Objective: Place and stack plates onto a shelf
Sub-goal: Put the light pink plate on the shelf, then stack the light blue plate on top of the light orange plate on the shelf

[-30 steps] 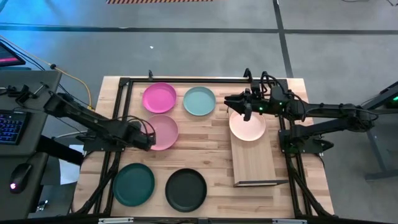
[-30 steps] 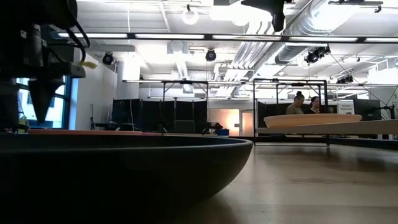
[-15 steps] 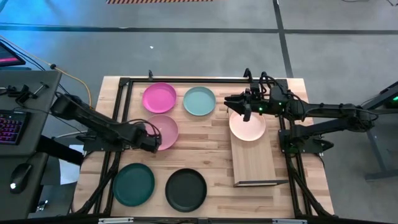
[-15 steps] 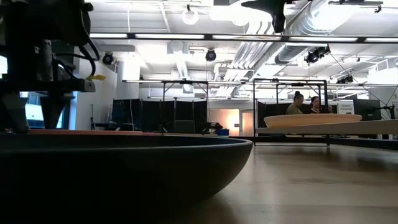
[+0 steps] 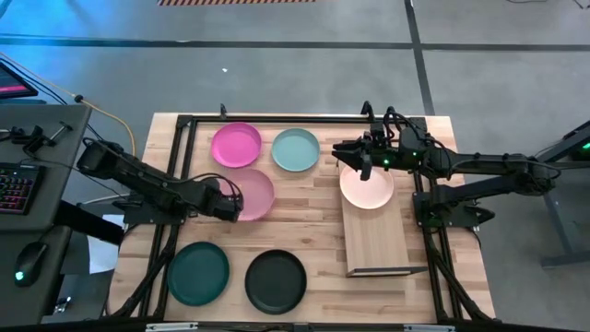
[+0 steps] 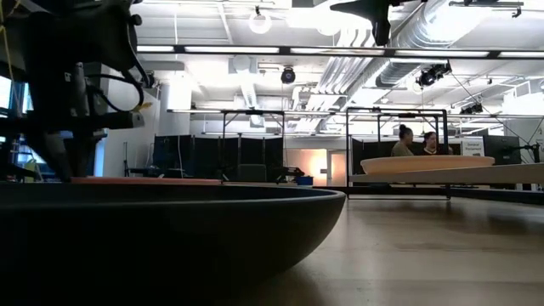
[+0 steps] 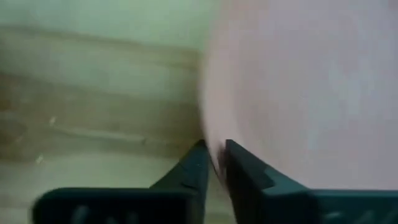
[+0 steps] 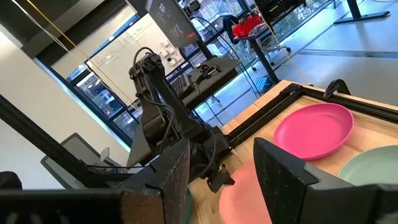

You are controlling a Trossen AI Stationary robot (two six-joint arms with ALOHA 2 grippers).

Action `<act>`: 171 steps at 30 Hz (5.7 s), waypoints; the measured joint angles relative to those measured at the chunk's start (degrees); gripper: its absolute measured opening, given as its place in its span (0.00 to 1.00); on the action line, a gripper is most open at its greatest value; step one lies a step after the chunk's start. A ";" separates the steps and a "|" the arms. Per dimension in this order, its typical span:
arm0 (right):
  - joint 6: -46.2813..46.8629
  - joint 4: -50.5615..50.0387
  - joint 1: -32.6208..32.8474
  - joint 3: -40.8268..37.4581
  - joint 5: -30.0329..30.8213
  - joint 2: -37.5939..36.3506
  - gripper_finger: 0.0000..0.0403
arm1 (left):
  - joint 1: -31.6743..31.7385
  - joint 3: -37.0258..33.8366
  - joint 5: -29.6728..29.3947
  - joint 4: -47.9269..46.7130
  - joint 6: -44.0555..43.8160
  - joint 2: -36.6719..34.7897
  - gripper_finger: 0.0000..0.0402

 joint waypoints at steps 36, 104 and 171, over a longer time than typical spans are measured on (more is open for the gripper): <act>-2.61 -11.93 0.18 12.16 -3.30 -0.04 0.40 | 13.92 38.08 4.84 6.90 62.18 7.50 0.00; -7.68 -32.10 0.22 31.35 -0.38 3.41 0.40 | 14.31 57.88 21.50 43.24 70.15 43.25 0.39; -5.58 1.36 22.67 -9.05 25.39 -11.28 0.40 | 26.34 21.78 1.76 25.99 50.03 11.27 0.30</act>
